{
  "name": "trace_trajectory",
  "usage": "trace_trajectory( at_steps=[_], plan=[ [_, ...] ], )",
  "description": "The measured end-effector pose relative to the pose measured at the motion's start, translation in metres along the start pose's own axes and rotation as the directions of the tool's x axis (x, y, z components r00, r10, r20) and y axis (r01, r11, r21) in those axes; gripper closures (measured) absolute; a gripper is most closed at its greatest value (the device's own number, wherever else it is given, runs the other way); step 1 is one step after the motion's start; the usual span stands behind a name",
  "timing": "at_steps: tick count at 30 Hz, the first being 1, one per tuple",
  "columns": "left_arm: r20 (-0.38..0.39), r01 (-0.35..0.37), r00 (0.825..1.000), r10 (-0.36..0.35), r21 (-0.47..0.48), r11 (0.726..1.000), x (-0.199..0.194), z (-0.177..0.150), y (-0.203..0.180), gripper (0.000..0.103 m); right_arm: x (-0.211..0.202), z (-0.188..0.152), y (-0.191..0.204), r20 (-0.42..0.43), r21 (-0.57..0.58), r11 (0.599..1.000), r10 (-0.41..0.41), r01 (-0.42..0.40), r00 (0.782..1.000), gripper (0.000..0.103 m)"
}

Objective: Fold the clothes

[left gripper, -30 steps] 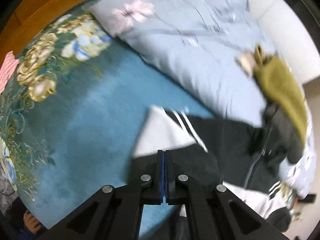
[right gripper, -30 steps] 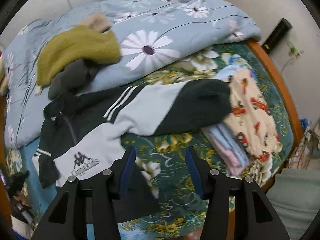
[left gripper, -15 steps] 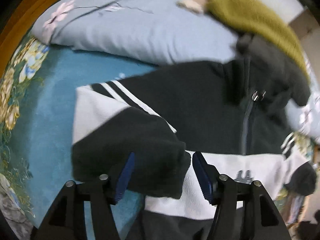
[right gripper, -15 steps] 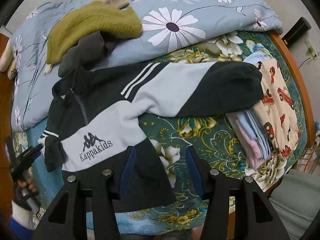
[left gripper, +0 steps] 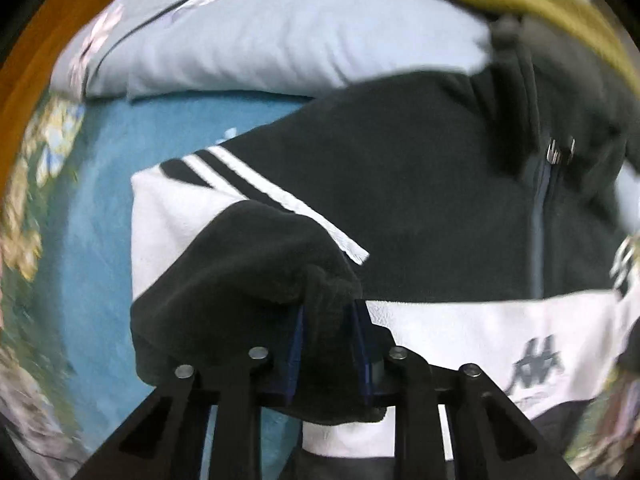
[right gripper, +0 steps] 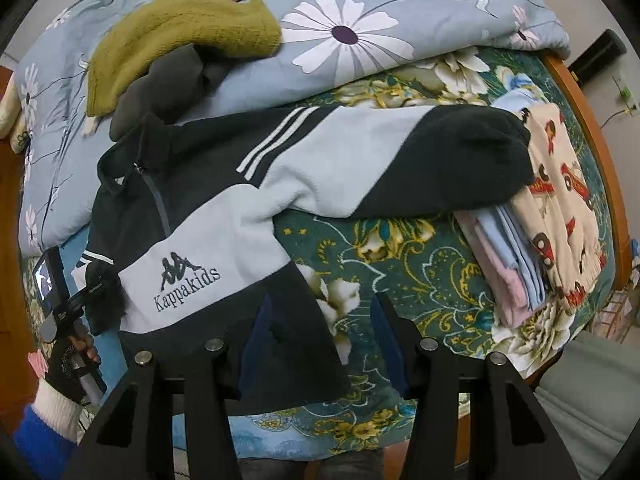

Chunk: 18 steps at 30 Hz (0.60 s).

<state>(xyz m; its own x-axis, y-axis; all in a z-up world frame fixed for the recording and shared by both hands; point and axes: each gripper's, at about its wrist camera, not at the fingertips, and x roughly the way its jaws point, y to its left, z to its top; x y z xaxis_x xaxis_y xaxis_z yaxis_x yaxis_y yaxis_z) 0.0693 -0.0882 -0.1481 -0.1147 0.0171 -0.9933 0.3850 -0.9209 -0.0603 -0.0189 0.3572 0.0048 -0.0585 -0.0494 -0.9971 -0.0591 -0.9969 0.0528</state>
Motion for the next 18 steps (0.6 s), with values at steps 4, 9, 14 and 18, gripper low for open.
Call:
trace_trajectory(
  at_steps=[4,9,14,18],
  plan=[
    [0.088,0.117,0.991,-0.100,-0.215,0.970,-0.038,0.001,0.059,0.081,0.000,0.002,0.003,0.006,-0.009,1.000,0.011,-0.011,1.000,0.050],
    [0.220,0.169,0.972,-0.081,-0.419,0.892,-0.092,-0.009,0.141,0.083,0.002,0.003,-0.002,0.006,0.009,1.000,0.025,-0.025,1.000,0.050],
    [0.339,0.232,0.937,-0.077,-0.443,0.866,-0.147,-0.013,0.169,0.085,0.006,0.001,-0.009,-0.004,0.042,0.998,0.047,-0.047,0.999,0.050],
    [0.452,0.382,0.866,-0.214,-0.321,0.867,-0.203,-0.005,0.140,0.086,0.006,0.001,-0.009,-0.001,0.046,0.997,0.066,-0.066,0.998,0.050]
  ],
)
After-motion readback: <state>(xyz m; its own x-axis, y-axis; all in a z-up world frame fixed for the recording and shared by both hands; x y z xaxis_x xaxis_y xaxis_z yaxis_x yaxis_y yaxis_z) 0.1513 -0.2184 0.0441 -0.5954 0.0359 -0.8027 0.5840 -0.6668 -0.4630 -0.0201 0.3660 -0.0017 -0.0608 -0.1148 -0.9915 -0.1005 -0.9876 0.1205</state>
